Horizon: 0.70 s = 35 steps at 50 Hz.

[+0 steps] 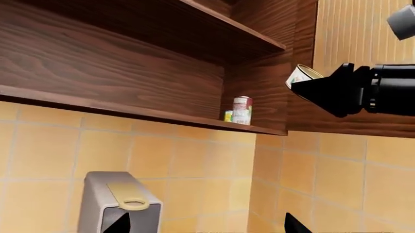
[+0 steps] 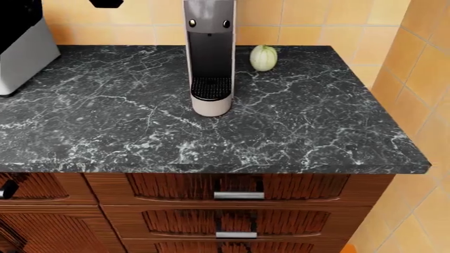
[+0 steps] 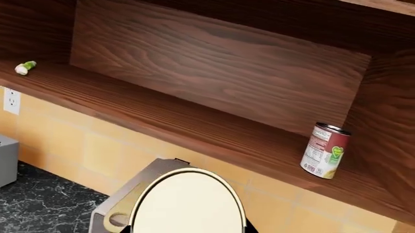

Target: Pick the cans from the counter and place them in their designated side in the cabinet.

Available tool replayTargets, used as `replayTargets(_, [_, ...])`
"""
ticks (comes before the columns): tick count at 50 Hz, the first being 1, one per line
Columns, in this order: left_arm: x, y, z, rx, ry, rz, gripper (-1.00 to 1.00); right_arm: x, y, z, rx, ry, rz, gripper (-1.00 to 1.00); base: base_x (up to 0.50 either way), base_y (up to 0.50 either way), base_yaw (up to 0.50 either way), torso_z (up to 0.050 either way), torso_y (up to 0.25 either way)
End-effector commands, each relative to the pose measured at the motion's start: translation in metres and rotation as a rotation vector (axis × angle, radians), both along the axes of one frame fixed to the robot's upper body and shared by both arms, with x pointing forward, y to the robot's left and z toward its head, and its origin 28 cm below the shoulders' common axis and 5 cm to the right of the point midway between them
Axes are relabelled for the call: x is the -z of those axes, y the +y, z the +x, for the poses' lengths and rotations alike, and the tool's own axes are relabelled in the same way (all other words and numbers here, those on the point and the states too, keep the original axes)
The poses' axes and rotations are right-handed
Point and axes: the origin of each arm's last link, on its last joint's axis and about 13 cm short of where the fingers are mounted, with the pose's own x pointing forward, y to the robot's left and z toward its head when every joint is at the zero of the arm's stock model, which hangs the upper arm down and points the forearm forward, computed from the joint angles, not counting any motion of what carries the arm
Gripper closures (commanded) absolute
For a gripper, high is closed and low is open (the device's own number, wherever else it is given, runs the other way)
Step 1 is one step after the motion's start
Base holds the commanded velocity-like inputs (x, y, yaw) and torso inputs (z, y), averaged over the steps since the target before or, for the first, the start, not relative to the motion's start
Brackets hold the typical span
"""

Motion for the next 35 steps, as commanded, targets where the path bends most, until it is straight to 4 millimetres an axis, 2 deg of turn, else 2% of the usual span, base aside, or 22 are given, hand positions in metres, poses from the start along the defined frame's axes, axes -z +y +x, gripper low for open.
replayTargets(1, [-0.0030, -0.0005, -0.0003, -0.002, -0.003, 0.012, -1.00, -0.0014, 0.0006, -0.0011, -0.002, -0.007, -0.007, 1.00, 0.03, -0.03, 0.00, 0.000, 0.000])
replayTargets(10, [-0.0032, -0.0017, -0.0006, -0.004, -0.004, 0.016, -1.00, -0.0014, 0.0006, -0.0011, -0.002, -0.007, -0.007, 1.00, 0.22, -0.02, 0.00, 0.000, 0.000])
replayTargets(35, [-0.0039, -0.0029, -0.0031, -0.002, -0.009, 0.020, -1.00, -0.0014, 0.0006, -0.0011, -0.002, -0.007, -0.007, 1.00, 0.33, -0.04, 0.00, 0.000, 0.000])
